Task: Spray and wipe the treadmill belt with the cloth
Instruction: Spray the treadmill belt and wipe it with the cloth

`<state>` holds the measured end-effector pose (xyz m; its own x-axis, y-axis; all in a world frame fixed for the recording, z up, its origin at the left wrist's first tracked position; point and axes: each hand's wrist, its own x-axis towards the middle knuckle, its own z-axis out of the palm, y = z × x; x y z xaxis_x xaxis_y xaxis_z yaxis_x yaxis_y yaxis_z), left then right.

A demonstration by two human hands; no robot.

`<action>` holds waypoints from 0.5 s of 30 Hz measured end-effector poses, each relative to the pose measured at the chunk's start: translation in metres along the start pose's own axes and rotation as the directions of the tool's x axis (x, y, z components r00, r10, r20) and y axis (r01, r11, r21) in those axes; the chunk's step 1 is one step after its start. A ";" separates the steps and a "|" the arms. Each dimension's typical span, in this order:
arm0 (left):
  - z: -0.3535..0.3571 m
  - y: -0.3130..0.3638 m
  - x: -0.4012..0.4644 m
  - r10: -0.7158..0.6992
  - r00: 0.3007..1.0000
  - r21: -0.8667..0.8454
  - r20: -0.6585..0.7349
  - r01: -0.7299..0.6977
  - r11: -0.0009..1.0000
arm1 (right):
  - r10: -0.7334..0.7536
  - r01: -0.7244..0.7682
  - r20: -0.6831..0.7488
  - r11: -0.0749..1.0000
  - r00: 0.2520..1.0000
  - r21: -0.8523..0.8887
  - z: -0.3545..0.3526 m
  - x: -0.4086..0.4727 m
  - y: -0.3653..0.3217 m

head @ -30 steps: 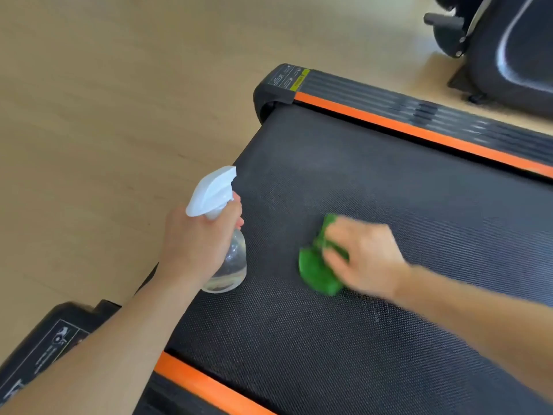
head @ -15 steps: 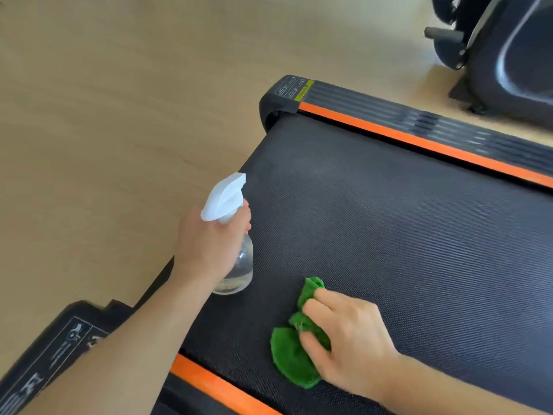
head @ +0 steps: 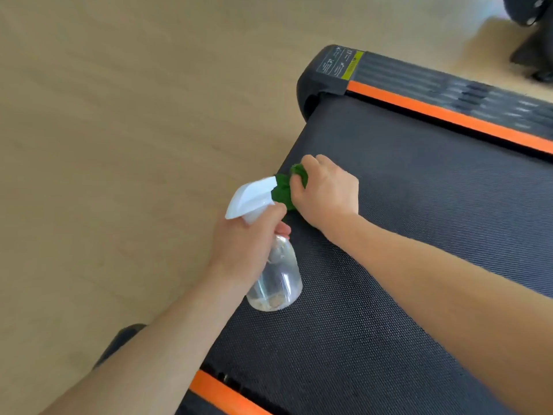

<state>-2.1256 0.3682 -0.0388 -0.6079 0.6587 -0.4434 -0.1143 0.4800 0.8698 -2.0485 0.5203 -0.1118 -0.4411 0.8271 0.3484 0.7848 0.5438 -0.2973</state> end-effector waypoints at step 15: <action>0.000 0.053 0.061 -0.220 0.973 0.257 0.068 0.196 0.946 | -0.002 0.001 0.031 0.999 1.000 0.048 -0.010 -0.004 -0.003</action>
<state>-2.1688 0.4342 -0.0201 -0.5132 0.5749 -0.6373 -0.0256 0.7320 0.6809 -2.0446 0.5140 -0.1029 -0.4564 0.8299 0.3210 0.7625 0.5507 -0.3395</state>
